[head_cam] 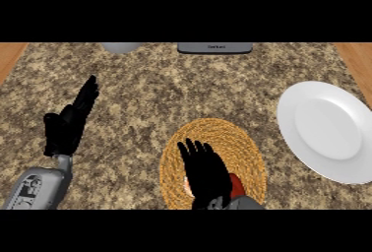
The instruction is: Pick the cupcake from the placemat and place it in the plate
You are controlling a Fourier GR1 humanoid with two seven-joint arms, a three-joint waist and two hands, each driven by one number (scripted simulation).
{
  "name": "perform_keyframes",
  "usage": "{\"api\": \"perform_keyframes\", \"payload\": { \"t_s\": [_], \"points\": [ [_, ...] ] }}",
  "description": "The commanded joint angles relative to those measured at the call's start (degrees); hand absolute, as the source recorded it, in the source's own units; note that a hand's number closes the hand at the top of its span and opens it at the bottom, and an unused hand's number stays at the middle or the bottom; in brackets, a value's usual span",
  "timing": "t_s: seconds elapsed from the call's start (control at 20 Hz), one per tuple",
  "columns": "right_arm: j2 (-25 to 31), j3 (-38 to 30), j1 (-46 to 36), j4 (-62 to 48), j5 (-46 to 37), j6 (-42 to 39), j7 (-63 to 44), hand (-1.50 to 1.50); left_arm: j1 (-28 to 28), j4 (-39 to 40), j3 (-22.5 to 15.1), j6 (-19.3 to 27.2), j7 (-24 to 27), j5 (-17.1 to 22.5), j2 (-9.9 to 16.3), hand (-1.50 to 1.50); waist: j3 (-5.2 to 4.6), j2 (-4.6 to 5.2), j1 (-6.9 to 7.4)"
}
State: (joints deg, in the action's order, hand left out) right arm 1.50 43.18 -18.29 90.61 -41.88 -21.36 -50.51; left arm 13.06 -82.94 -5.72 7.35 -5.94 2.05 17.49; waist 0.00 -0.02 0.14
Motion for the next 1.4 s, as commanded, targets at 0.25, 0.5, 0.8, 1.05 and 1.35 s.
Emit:
{"api": "perform_keyframes", "payload": {
  "t_s": [0.25,0.5,0.8,1.05,1.35],
  "points": [
    [-0.5,-2.2,2.3,-3.9,-4.9,1.3,6.9,1.5,0.9,0.5,0.6,0.1,0.0,-4.2,-4.5,0.0,0.01,0.01,-0.12],
    [-1.4,-2.4,1.8,-7.0,-10.2,5.3,10.3,1.5,2.6,5.3,4.4,-3.4,2.7,-2.6,-3.6,0.0,0.0,0.04,-0.14],
    [19.2,-14.3,8.8,1.8,-5.7,6.0,21.2,1.5,0.6,2.2,4.6,-2.0,0.9,-4.0,-3.0,0.0,0.1,-0.12,-2.81],
    [33.8,-29.7,13.0,-4.7,-1.1,8.4,28.4,1.5,-1.0,1.4,7.0,-0.4,-0.1,-3.4,-2.2,0.0,0.54,-0.05,-7.31],
    [45.4,-46.9,14.8,-10.5,8.0,16.7,49.4,1.5,-2.1,0.9,7.0,-0.8,0.9,-2.9,-2.5,0.0,0.66,-0.33,-6.31]
  ]
}}
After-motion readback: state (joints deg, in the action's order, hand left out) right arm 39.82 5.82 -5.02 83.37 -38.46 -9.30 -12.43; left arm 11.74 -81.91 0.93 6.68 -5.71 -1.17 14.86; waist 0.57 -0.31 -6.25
